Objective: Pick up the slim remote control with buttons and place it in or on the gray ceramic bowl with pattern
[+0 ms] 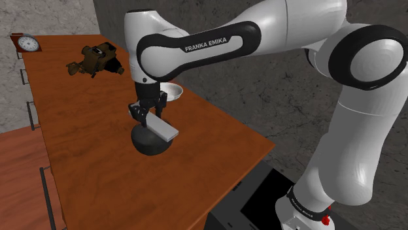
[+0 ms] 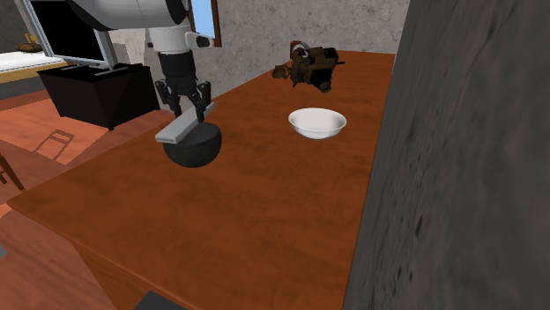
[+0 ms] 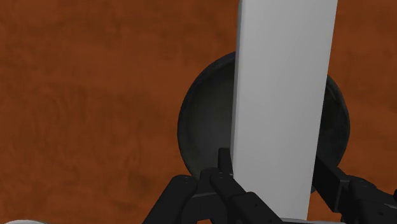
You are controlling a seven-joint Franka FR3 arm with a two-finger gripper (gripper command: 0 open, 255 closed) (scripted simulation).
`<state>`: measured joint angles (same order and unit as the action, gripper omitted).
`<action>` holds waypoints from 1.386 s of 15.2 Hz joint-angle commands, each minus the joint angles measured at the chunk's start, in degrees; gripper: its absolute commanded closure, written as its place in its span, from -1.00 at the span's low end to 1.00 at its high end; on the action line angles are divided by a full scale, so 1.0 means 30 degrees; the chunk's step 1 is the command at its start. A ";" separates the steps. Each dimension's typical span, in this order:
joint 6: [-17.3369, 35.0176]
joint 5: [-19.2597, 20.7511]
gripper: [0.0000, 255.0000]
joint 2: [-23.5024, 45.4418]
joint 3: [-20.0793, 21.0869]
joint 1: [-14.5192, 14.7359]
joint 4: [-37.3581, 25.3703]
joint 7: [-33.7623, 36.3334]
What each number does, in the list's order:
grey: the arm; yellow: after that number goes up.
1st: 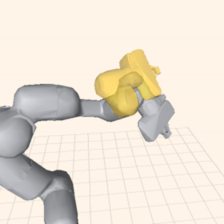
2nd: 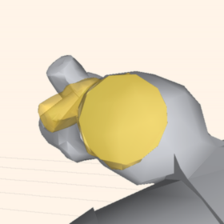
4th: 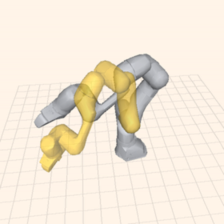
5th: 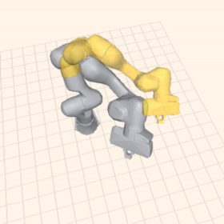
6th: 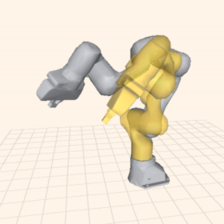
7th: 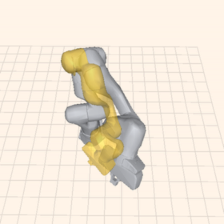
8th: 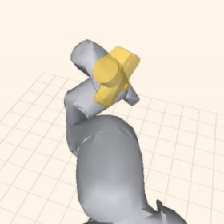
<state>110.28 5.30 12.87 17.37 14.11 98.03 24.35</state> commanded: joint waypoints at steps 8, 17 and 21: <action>0.1275 0.0137 1.00 0.0309 -0.0044 -0.0001 0.0966 0.0101; 0.1268 0.0137 -1.00 0.0310 -0.0042 0.0000 0.0958 0.0103; -0.0511 -0.0045 -1.00 -0.0106 0.0022 0.0008 -0.0427 -0.0023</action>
<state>110.61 5.42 13.15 17.38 14.19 97.99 24.48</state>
